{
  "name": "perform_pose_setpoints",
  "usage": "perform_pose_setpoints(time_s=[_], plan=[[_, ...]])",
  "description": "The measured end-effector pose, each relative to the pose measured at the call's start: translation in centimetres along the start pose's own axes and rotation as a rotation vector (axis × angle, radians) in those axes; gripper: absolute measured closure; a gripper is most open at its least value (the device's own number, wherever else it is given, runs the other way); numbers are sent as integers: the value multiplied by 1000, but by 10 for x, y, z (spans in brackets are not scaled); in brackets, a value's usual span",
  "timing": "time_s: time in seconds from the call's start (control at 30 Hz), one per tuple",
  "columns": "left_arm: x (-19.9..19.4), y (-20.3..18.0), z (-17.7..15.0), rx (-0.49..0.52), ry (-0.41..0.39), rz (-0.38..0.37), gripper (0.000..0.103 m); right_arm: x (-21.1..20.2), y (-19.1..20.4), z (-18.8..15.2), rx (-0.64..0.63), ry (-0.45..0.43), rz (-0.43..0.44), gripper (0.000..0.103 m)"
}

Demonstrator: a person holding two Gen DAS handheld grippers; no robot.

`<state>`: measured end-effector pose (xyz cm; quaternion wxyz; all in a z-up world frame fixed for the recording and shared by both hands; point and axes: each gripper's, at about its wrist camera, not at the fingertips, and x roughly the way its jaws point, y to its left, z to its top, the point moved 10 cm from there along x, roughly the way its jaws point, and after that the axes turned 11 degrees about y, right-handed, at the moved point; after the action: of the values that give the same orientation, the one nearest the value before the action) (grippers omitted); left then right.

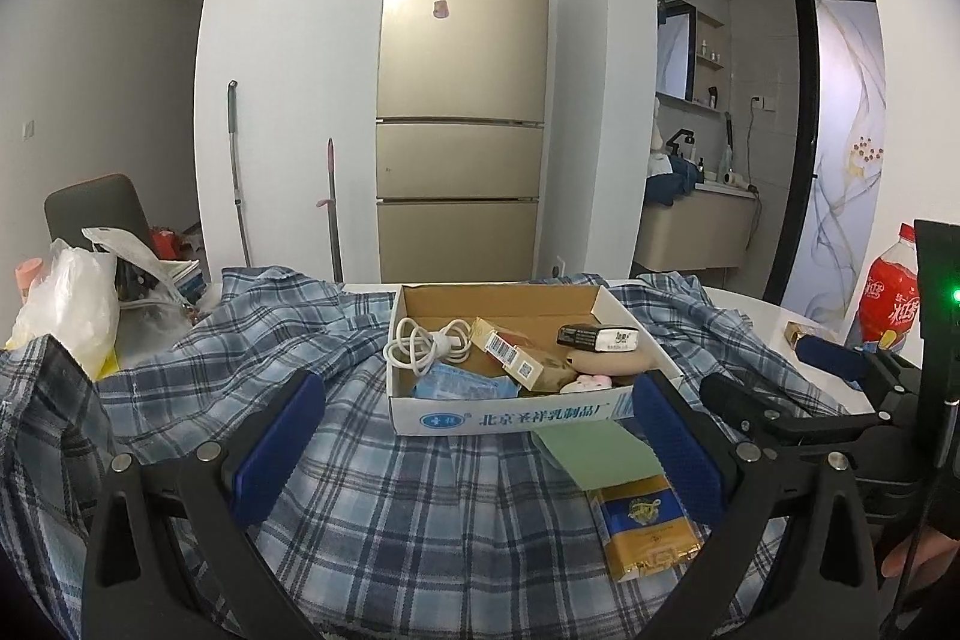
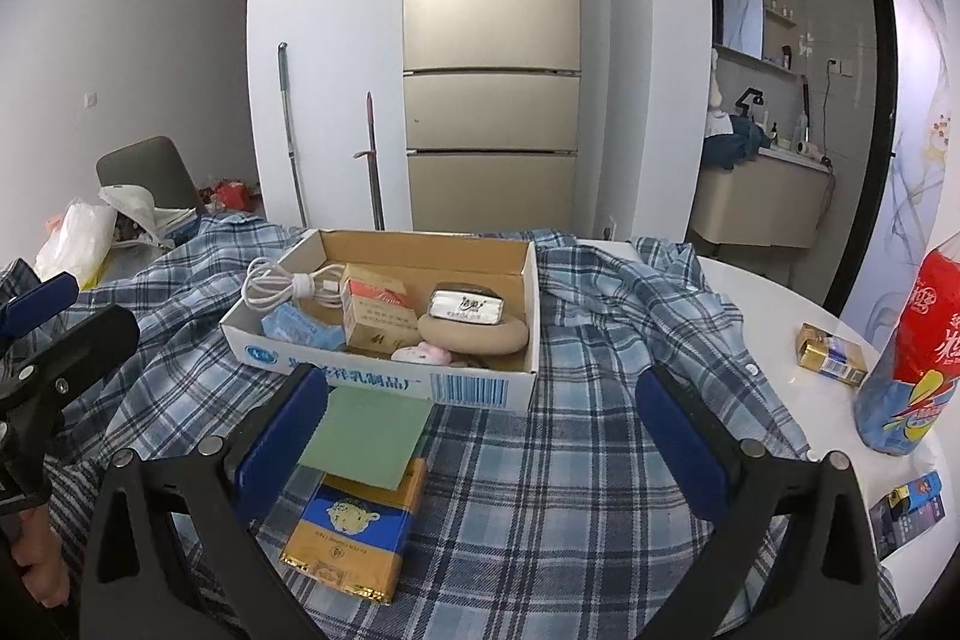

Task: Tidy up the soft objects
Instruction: 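Lower the right gripper onto the gold-and-blue cigarette tin and close it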

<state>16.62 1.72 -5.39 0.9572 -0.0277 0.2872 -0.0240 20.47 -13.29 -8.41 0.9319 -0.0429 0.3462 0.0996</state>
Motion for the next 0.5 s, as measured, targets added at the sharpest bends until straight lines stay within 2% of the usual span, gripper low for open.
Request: perform_pose_setpoints(time_s=[0.07, 0.2, 0.3, 0.5], plan=[[0, 1, 1, -6, 3, -3, 0, 3, 4, -2, -6, 25, 19, 1], [-1, 8, 3, -18, -4, 16, 0, 22, 17, -17, 9, 169, 161, 1], [5, 7, -2, -24, 46, -1, 0, 36, 25, -29, 30, 266, 233, 1], [15, -1, -13, -4, 125, 9, 0, 54, 40, -51, -32, 373, 222, 2]])
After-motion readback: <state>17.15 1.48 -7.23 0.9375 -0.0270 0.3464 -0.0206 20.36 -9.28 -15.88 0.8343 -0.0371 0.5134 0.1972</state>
